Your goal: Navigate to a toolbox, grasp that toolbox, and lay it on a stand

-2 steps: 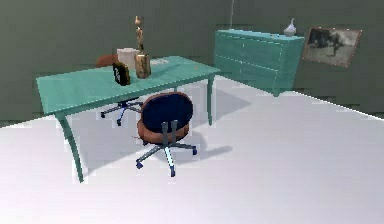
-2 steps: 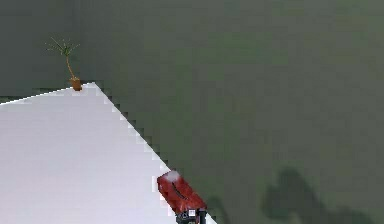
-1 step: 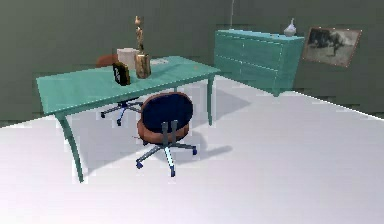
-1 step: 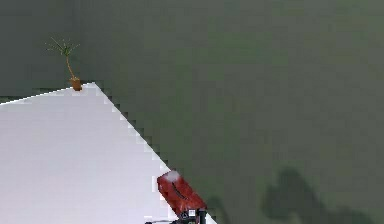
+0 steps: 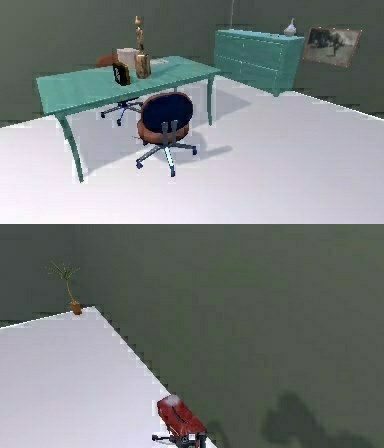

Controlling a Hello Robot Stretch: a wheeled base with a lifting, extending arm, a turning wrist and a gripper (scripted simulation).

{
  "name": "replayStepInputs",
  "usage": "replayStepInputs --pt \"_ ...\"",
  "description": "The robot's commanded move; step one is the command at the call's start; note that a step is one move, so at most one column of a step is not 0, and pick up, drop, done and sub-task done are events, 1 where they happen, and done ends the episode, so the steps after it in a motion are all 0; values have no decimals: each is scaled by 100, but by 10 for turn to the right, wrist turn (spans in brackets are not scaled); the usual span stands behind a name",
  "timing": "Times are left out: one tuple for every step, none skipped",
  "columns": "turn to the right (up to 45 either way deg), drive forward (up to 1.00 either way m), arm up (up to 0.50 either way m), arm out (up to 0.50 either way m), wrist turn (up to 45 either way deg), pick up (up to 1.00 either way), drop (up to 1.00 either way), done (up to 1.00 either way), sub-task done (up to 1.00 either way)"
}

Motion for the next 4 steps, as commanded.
replayStepInputs --pt "0 0 0 0 450 0 0 0 0" --pt "0 0 -30 0 0 0 0 0 0" --pt "0 0 0 0 0 100 0 0 0" --pt "0 0 10 0 0 0 0 0 0"
